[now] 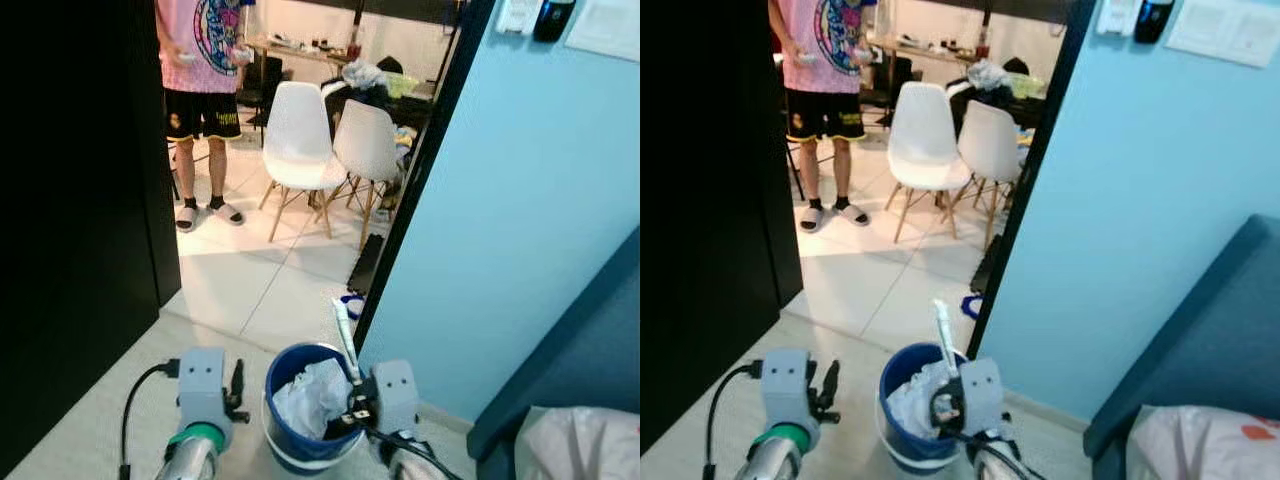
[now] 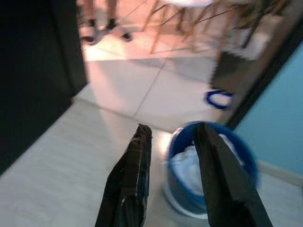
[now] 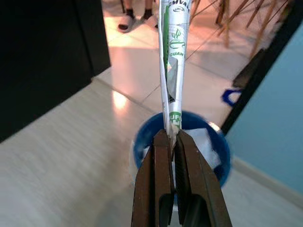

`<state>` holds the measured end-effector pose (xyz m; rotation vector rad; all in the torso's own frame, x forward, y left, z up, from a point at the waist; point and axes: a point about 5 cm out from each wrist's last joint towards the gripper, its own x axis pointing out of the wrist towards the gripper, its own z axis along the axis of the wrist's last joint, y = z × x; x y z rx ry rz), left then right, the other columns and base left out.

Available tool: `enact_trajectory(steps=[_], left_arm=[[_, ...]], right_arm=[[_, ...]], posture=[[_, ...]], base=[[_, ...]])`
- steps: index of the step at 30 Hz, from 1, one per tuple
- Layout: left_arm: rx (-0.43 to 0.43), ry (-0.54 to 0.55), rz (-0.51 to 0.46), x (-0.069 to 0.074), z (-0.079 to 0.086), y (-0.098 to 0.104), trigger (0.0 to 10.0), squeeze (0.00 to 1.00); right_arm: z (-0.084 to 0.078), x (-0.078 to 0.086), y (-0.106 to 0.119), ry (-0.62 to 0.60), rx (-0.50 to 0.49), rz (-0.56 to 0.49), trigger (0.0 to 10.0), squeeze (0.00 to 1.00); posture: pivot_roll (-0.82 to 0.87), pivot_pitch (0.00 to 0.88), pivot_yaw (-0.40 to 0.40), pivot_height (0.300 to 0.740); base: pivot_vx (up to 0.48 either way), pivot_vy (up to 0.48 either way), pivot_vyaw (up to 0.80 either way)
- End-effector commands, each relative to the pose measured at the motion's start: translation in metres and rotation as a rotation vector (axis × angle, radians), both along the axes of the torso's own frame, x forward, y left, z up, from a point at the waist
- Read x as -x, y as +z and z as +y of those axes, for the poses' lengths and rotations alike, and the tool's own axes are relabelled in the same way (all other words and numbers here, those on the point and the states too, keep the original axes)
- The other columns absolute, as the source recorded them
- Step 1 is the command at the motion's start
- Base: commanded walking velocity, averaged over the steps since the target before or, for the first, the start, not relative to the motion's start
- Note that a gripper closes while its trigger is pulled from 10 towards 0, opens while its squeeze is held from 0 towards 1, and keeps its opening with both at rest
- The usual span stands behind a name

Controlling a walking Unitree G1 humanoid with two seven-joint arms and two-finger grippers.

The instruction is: Clean up the room

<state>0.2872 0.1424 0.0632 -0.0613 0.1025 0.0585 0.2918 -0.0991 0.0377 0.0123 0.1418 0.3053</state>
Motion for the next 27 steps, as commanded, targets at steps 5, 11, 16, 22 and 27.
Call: enact_trajectory(steps=[5, 11, 16, 22, 27], left_arm=[[0.01, 0.0, 0.026, 0.0025, -0.0018, -0.0055, 10.0, 0.0], [0.014, 0.0, 0.022, 0.0013, -0.0025, -0.0046, 10.0, 0.0], [0.018, 0.0, 0.025, 0.0015, -0.0028, -0.0052, 10.0, 0.0], [0.02, 0.004, 0.025, 0.0006, -0.0036, -0.005, 10.0, 0.0], [0.024, 0.006, 0.024, 0.0006, -0.004, -0.005, 10.0, 0.0]], right_arm=[[-0.0049, 0.003, -0.0062, -0.007, 0.015, 0.031, 10.0, 0.0], [-0.0051, 0.0016, -0.0054, -0.009, 0.016, 0.032, 10.0, 0.0], [-0.0059, 0.002, -0.0064, -0.009, 0.027, 0.041, 10.0, 0.0], [-0.007, 0.0013, -0.0063, -0.008, 0.028, 0.045, 10.0, 0.0], [-0.0075, 0.0008, -0.006, -0.006, 0.033, 0.044, 10.0, 0.0]], posture=[[0.01, 0.02, -0.027, 0.74], [0.01, 0.022, -0.027, 0.74], [0.0, 0.023, -0.03, 0.74], [0.0, 0.023, -0.035, 0.74], [0.0, 0.023, -0.038, 0.74]], base=[[0.36, 0.0, 0.0], [0.361, 0.0, 0.0], [0.361, 0.0, -0.35], [0.361, 0.0, -0.64], [0.362, 0.0, 0.0]])
